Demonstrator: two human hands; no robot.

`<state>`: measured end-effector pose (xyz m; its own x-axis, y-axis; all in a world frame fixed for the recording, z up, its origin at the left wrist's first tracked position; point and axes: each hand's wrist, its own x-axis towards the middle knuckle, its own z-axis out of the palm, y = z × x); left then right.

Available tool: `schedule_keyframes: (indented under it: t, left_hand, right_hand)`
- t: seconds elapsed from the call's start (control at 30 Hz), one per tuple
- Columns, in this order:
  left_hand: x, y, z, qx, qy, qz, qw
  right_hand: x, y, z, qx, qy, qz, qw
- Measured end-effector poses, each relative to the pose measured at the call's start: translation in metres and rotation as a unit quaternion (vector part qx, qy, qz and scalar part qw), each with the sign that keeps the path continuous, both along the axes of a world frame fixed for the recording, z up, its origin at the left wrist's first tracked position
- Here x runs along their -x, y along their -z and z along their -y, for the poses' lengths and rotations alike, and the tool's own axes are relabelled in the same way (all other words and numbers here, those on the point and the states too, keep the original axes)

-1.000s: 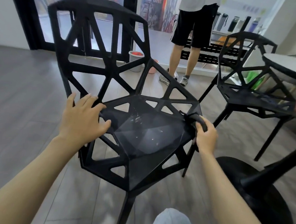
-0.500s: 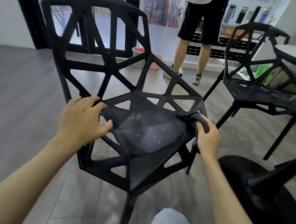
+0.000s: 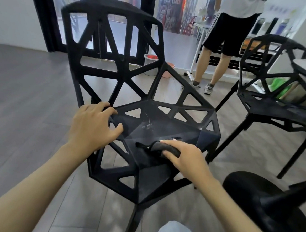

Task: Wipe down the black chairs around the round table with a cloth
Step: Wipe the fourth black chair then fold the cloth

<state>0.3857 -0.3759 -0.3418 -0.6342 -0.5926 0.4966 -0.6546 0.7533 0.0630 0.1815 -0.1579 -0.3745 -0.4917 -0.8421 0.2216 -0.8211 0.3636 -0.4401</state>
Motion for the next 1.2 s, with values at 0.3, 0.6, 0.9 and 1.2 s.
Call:
schedule_keyframes:
  t: [0.3,0.6,0.9,1.2]
  left_hand:
    - [-0.001,0.002,0.001,-0.004,-0.002,-0.002,1.0]
    - [0.001,0.005,0.003,0.015,-0.005,0.009,1.0]
    - [0.001,0.004,0.001,0.003,-0.002,-0.03,1.0]
    - [0.002,0.008,0.003,-0.03,0.012,-0.089,0.995]
  right_hand:
    - [0.108,0.003,0.049,-0.066,0.166,-0.035,0.983]
    - [-0.082,0.0,0.044,-0.051,-0.008,-0.058,0.997]
    - [0.056,-0.009,0.07,-0.152,0.164,-0.077,0.972]
    - [-0.065,0.015,0.121,-0.098,0.037,-0.027,0.994]
